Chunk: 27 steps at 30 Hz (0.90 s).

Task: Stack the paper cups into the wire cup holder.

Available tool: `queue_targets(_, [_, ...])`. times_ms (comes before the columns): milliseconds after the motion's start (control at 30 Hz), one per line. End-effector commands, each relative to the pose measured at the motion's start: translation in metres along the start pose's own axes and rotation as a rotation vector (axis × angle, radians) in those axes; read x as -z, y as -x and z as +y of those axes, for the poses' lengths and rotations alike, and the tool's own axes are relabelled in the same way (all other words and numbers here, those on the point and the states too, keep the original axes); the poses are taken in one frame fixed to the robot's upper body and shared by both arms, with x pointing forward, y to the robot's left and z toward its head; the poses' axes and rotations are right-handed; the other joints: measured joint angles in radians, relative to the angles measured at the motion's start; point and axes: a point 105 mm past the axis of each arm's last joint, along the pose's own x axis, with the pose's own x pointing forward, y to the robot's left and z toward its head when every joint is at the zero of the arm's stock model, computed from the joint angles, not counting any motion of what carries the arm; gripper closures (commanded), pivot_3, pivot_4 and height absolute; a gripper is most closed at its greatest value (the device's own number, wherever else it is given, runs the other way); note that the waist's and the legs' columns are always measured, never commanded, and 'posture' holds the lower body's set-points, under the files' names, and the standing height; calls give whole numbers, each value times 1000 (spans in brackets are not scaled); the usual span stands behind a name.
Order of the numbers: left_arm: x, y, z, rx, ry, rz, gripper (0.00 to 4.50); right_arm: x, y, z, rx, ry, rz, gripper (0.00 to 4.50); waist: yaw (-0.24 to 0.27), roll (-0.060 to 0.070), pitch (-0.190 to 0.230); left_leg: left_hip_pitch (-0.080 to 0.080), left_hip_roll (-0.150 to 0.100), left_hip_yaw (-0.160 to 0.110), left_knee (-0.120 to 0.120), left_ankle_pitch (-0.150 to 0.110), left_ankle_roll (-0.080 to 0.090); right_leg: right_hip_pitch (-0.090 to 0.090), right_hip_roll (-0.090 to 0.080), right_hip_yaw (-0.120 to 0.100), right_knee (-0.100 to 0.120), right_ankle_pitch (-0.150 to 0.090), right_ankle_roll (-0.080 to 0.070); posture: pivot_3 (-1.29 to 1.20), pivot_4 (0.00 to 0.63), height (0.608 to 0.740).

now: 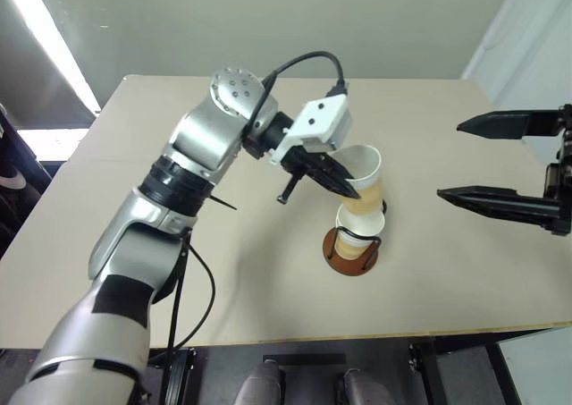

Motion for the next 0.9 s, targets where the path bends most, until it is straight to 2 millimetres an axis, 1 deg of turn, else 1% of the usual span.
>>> queue_targets(33, [-12,-1,-1,47,-63,4,4462,-10,7,-1,45,37,-19,0,0,0,0,0,0,0,0,0,0,0,0,0,0,0,0,0,150,740])
queue_targets(600, [6,-18,-17,135,-37,45,4462,-7,7,-3,61,32,-20,0,5,0,0,0,0,1,1,0,0,0,0,1,1,-1,1,0,150,740])
queue_targets(800, [13,-22,-17,136,-32,61,4462,-6,6,-3,63,33,-17,0,7,0,0,0,0,1,1,0,0,0,0,1,1,-1,1,0,150,740])
queue_targets(900, [19,-25,-13,115,-31,73,4462,-5,6,-3,64,35,-15,0,11,0,0,0,-1,1,1,0,1,0,0,1,1,-1,2,0,150,740])
